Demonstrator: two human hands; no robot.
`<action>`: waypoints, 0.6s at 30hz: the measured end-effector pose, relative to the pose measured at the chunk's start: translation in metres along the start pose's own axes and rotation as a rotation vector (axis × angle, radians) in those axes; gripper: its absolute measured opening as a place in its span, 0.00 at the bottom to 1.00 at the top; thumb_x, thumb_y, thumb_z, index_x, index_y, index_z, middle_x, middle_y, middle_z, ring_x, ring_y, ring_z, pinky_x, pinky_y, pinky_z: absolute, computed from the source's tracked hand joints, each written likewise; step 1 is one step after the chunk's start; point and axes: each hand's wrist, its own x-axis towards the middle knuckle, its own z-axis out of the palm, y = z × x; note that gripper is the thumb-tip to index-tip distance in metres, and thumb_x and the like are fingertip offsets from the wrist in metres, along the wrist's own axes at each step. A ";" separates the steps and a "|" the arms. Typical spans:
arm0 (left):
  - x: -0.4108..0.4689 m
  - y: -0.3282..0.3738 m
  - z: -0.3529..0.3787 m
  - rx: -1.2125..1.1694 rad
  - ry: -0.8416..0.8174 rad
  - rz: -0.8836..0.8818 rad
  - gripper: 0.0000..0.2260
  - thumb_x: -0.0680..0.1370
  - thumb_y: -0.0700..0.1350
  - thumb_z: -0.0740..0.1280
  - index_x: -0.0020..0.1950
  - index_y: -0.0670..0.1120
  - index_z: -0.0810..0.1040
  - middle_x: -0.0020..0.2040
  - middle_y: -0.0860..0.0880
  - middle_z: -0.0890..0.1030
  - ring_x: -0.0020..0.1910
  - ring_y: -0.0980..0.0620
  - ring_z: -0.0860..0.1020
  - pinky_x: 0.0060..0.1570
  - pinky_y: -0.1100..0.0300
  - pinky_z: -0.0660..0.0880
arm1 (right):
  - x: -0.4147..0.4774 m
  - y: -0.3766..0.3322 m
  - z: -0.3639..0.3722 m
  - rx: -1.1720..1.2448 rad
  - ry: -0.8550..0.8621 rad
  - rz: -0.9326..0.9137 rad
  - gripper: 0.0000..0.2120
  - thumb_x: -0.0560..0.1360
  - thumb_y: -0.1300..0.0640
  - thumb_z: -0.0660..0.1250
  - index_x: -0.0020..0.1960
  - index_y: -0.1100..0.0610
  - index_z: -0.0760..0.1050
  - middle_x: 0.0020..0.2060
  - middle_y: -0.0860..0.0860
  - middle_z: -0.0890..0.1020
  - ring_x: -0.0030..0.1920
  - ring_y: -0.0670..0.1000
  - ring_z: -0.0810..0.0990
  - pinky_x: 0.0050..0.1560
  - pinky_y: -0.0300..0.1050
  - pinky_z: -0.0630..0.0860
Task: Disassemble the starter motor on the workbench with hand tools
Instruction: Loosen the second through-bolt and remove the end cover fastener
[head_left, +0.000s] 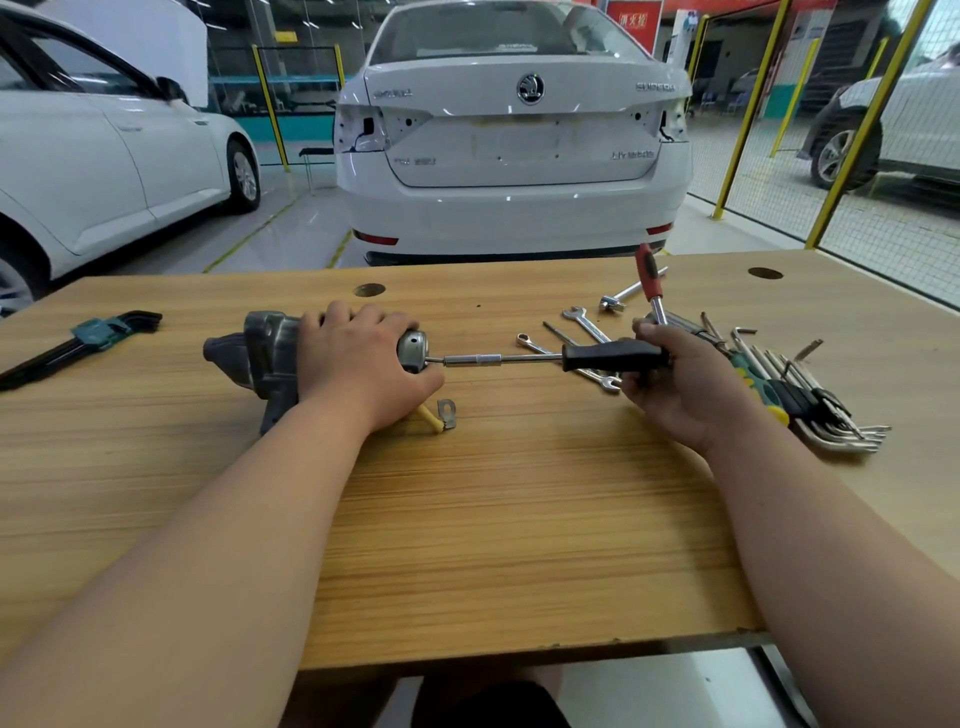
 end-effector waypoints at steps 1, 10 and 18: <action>0.000 0.000 0.000 0.002 -0.004 0.001 0.34 0.64 0.72 0.48 0.64 0.60 0.72 0.60 0.53 0.77 0.58 0.46 0.70 0.56 0.49 0.62 | 0.000 0.000 0.001 -0.021 0.019 -0.004 0.08 0.79 0.57 0.66 0.57 0.56 0.76 0.50 0.55 0.78 0.50 0.53 0.79 0.37 0.41 0.77; -0.001 0.000 -0.001 0.014 -0.008 0.017 0.33 0.66 0.71 0.49 0.64 0.59 0.72 0.60 0.53 0.77 0.58 0.46 0.70 0.57 0.49 0.62 | 0.002 0.003 0.006 -0.370 0.184 -0.062 0.11 0.82 0.49 0.62 0.50 0.56 0.77 0.42 0.56 0.83 0.33 0.49 0.81 0.27 0.43 0.76; -0.001 -0.004 0.000 -0.005 0.032 0.015 0.32 0.66 0.71 0.50 0.63 0.59 0.74 0.60 0.53 0.78 0.57 0.46 0.71 0.56 0.49 0.61 | 0.003 -0.004 -0.008 -0.630 0.069 -0.056 0.13 0.80 0.44 0.64 0.51 0.53 0.78 0.27 0.52 0.78 0.22 0.48 0.71 0.22 0.41 0.69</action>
